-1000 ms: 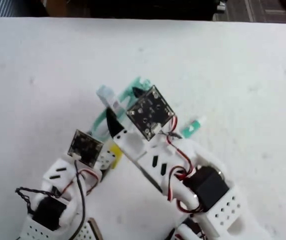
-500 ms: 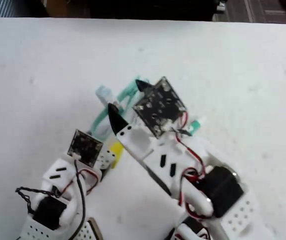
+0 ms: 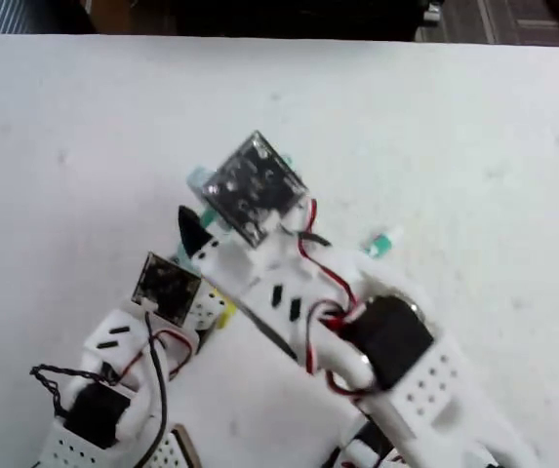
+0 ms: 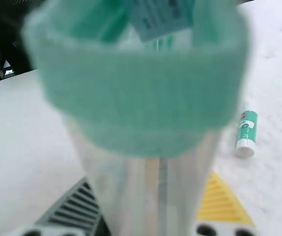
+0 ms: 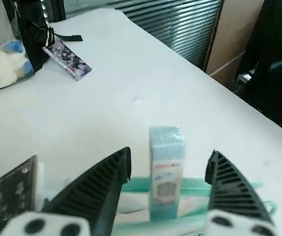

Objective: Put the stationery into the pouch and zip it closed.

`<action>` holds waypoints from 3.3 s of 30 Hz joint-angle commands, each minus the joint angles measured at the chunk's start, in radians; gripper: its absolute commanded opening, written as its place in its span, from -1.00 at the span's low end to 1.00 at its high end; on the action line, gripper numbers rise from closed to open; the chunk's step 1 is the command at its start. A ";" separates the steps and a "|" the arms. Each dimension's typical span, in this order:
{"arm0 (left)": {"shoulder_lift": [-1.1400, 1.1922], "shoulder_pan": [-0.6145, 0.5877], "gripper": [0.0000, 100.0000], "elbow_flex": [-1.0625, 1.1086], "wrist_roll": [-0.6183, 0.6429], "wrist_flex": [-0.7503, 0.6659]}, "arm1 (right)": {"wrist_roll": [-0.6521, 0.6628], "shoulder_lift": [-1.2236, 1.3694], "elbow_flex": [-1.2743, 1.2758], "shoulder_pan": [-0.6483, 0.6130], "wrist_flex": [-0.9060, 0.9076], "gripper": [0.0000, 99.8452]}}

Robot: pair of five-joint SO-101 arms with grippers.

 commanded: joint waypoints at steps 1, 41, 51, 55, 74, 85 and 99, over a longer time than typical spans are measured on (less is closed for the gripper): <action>-0.004 -0.007 -0.61 -0.031 0.002 -0.021 | -0.008 0.010 -0.043 0.007 -0.053 -0.54; -0.004 -0.079 -0.56 -0.117 0.089 0.041 | -0.008 -0.031 0.118 0.064 -0.228 -0.97; -0.004 -0.079 -0.56 -0.114 0.091 0.040 | -0.009 -0.033 0.117 0.065 -0.119 -0.75; -0.004 -0.079 -0.56 -0.101 0.091 0.034 | -0.011 -0.088 0.115 0.064 -0.104 -0.40; -0.004 -0.087 -0.56 -0.091 0.086 0.034 | -0.014 -0.265 0.003 0.424 0.171 -0.49; -0.004 -0.082 -0.56 -0.091 0.086 0.034 | -0.167 -0.263 0.046 0.699 0.309 -0.48; -0.004 -0.081 -0.56 -0.087 0.087 0.034 | -0.196 0.162 0.086 0.725 0.255 -0.48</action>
